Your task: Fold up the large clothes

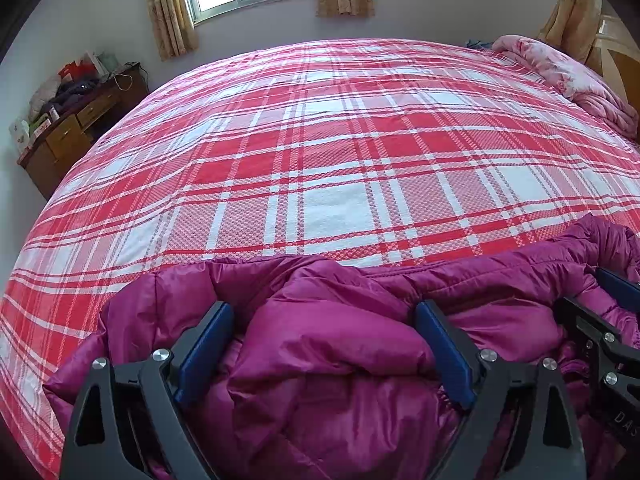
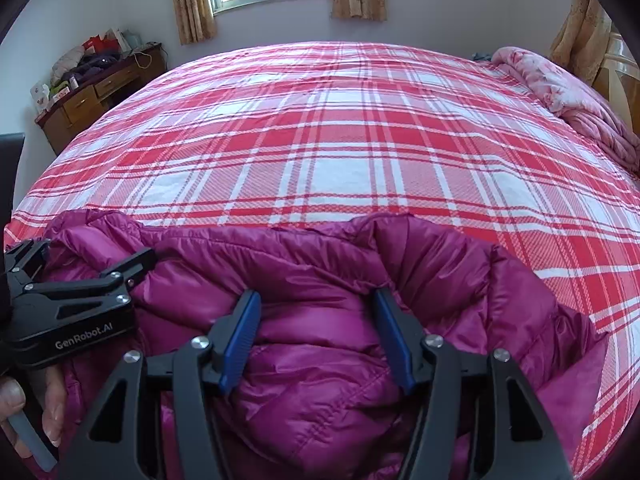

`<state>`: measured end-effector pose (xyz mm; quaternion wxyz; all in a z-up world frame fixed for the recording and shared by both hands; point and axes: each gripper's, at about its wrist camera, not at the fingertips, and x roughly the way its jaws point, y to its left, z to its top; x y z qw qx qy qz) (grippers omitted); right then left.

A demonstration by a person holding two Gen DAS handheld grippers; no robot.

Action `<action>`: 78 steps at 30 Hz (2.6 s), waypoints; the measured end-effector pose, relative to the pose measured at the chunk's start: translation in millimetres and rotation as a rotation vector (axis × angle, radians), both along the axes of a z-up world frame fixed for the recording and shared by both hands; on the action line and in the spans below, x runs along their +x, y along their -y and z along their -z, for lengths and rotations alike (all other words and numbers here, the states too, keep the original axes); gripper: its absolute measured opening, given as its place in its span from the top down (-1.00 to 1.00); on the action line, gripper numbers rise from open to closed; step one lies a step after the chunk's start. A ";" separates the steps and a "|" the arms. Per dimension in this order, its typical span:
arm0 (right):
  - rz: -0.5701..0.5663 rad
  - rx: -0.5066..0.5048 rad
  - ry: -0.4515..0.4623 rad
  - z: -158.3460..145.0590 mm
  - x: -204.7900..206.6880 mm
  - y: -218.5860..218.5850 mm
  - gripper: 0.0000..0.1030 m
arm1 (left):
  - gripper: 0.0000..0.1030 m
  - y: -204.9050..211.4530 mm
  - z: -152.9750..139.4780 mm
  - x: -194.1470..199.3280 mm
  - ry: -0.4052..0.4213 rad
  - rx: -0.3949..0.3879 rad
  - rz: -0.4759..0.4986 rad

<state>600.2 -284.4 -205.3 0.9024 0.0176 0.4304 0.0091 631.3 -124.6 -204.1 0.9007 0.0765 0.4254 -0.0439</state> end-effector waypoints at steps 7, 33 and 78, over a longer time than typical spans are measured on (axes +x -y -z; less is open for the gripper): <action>-0.003 -0.019 -0.008 1.7 1.4 -3.4 -0.22 | -0.83 1.6 0.6 0.8 0.000 0.008 -0.004; -0.010 -0.030 -0.011 2.6 3.1 -4.3 -0.22 | -0.86 2.0 1.6 3.2 0.000 0.020 -0.009; 0.163 0.150 -0.057 -33.8 -343.9 95.4 -0.71 | -0.95 -157.0 -15.3 -350.4 -0.036 -0.134 0.048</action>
